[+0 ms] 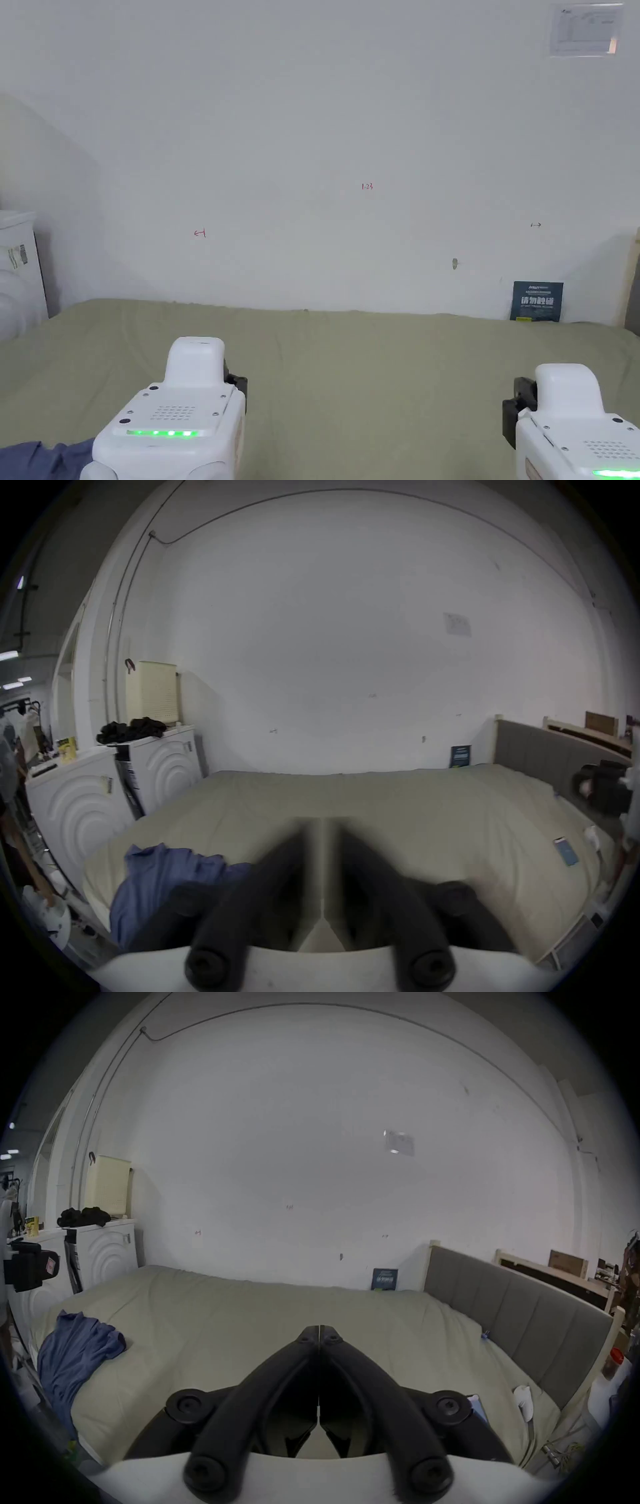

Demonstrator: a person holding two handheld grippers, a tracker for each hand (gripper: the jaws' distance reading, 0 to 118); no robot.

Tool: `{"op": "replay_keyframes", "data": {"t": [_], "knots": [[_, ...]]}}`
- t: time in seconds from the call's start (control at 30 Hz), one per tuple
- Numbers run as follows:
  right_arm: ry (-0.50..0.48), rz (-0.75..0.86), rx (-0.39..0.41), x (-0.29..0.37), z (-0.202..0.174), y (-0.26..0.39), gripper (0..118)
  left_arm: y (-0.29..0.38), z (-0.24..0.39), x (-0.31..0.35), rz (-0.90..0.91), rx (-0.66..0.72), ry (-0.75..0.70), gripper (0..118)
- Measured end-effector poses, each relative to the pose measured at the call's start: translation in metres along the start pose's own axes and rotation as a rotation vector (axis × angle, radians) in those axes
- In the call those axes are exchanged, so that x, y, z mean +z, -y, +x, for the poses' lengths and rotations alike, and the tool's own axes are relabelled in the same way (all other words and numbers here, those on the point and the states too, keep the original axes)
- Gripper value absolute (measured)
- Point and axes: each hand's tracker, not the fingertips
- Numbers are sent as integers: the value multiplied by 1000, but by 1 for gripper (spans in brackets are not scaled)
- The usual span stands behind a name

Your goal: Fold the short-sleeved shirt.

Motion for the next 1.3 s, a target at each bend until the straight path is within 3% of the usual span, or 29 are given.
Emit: {"op": "replay_keyframes", "data": {"t": [0.1,0.37,0.57,1.0,1.13,1.3], "knots": [[56,13,6,1,-3,7,0,5,-4,-3,-7,17,4,0],[42,20,42,-2,-15,2,0,8,-23,0,-24,14,-31,0],[-129,19,50,-16,-75,-3,0,11,-81,19,-43,44,-157,0],[-552,42,58,-3,-265,-13,0,29,-243,129,-83,86,-590,0],[-627,42,76,8,-292,-14,0,31,-258,150,-83,100,-624,0],[-646,46,94,15,-305,-10,0,34,-265,154,-88,90,-640,0]]}}
